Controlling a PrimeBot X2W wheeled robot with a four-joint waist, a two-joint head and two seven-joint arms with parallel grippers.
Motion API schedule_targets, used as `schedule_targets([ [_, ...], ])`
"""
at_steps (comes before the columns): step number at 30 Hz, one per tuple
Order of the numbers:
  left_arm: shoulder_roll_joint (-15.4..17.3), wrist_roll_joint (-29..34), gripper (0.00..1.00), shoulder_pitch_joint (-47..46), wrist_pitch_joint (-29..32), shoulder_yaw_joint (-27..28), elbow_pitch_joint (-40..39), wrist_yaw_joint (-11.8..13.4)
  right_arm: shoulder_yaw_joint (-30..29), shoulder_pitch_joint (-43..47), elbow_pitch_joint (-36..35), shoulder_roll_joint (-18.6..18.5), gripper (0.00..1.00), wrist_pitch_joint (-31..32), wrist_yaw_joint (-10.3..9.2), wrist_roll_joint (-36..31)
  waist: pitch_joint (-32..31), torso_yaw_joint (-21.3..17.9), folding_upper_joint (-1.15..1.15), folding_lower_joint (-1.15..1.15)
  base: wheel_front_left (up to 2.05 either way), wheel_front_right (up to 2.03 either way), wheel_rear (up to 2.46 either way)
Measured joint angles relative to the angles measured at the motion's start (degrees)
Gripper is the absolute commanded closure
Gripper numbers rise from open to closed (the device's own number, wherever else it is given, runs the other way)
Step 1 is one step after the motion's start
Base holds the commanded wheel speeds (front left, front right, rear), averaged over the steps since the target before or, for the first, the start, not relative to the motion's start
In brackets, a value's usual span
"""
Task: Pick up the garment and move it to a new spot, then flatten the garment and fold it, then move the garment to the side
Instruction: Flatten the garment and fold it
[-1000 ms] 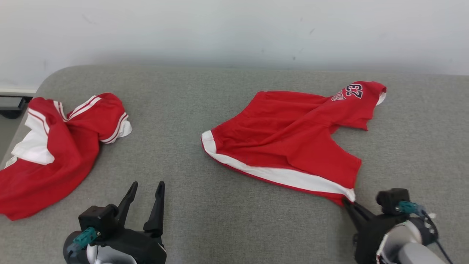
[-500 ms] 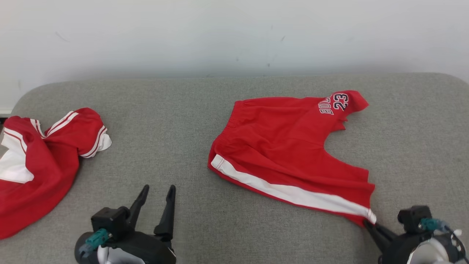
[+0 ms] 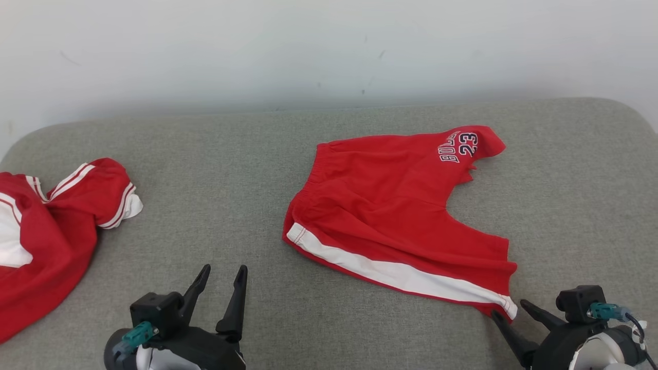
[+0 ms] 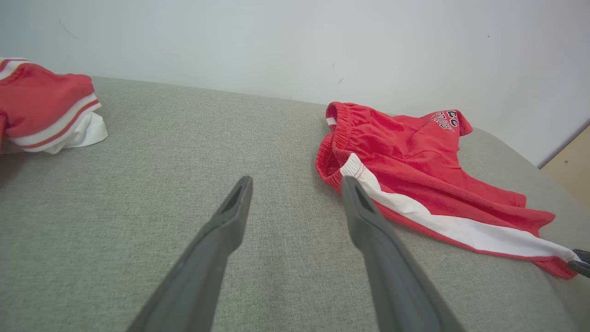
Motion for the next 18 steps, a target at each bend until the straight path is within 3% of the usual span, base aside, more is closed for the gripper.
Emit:
schedule_targets([
  [7, 0.8, 0.0, 0.0, 0.0, 0.2, 0.0, -0.1, 0.0, -0.6, 0.4, -3.1, 0.3, 0.0, 0.0, -0.07, 0.9, 0.1, -1.6, 0.0, 0.0, 0.0, 0.0, 0.0],
  [18, 0.5, 2.3, 0.0, -6.4, 4.9, -4.4, 3.7, -3.4, -0.3, -0.1, -2.9, 2.6, 0.0, 1.7, -3.39, 0.7, 2.0, -2.6, 0.0, 0.0, 0.0, 0.0, 0.0],
])
